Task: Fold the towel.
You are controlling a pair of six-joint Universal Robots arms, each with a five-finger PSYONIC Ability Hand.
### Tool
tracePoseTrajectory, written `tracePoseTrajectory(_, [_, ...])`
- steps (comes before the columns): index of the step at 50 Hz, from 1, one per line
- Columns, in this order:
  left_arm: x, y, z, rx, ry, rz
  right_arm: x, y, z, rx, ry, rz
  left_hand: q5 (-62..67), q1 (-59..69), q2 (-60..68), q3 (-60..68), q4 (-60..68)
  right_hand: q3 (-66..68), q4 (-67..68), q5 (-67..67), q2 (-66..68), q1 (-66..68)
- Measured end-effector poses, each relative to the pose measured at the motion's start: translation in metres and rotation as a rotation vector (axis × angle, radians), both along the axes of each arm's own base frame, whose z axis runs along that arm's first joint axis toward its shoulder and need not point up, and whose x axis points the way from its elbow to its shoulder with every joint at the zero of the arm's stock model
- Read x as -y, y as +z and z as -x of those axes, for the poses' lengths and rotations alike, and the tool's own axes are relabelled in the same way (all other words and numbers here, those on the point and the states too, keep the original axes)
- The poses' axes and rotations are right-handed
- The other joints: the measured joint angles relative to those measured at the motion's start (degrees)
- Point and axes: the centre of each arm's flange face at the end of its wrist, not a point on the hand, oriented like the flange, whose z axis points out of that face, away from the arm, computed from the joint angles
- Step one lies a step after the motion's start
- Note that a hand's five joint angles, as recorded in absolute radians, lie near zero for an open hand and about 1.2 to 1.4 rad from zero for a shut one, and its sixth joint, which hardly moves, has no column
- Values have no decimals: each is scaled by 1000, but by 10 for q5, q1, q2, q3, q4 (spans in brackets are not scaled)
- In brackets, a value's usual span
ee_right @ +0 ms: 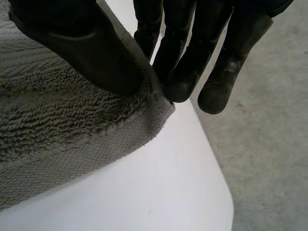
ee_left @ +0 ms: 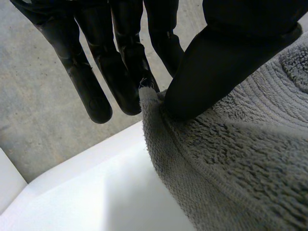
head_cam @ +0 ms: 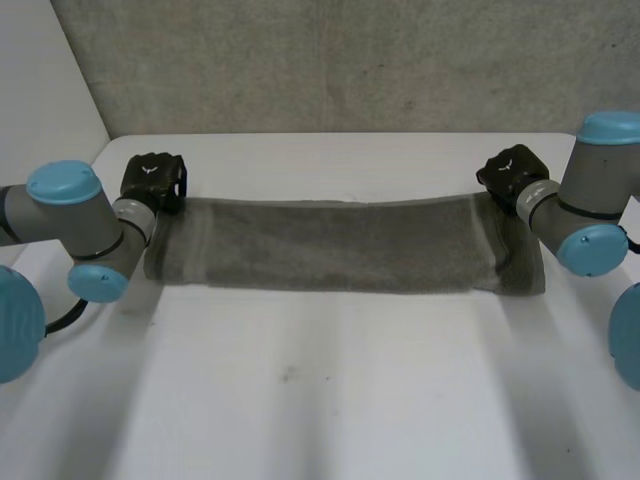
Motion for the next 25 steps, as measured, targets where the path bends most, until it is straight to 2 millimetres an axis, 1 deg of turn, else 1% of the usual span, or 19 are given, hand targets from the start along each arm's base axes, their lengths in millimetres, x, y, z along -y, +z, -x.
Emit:
tracePoseTrajectory(10, [18, 0, 3, -9, 6, 56, 16, -8, -4, 15, -1, 95, 0, 0, 0, 0, 0, 0, 0, 0, 0, 0])
tracePoseTrajectory(15, [23, 1, 4, -12, 6, 77, 21, -15, -5, 16, -2, 111, 0, 0, 0, 0, 0, 0, 0, 0, 0, 0])
tracePoseTrajectory(23, [30, -2, 6, -15, 0, 98, 26, -24, -6, 16, 3, 128, 0, 0, 0, 0, 0, -11, -14, -18, -8, -5])
tracePoseTrajectory(24, [30, -3, 6, -15, -1, 98, 27, -25, -6, 16, 3, 129, 0, 0, 0, 0, 0, -45, -49, -55, -51, -47])
tracePoseTrajectory(25, [30, -4, 7, -15, -4, 99, 27, -26, -6, 16, 4, 132, 0, 0, 0, 0, 0, -165, -158, -168, -166, -158])
